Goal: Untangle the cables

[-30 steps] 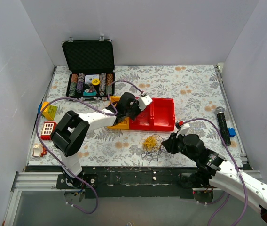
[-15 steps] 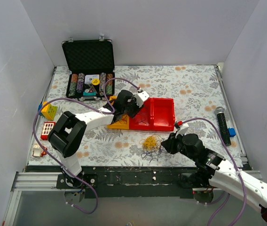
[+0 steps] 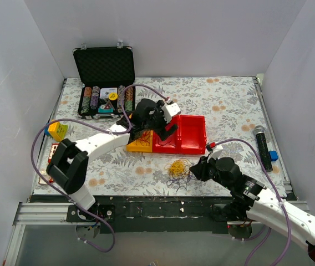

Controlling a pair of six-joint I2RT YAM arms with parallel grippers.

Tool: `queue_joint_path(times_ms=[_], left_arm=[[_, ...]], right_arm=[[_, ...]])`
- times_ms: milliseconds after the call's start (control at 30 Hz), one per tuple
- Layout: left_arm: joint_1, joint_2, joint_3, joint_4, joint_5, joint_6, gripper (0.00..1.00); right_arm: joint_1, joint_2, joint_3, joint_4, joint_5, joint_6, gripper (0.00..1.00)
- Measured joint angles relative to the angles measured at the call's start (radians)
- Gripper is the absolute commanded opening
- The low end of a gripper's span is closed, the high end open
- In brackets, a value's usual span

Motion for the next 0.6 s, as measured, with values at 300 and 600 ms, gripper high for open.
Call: queue_joint_path(times_ms=[300,600], left_arm=[[-0.128,-0.234,-0.166,-0.065,0.284,0.062,0.77],[-0.176,-0.082,-0.236,-0.057,0.336,0.045,0.8]], right_arm=[[0.0,-0.039,0.0,-0.028,0.037,0.001,0.48],[0.0,-0.07,0.011,-0.092,0.11,0.032,0.48]])
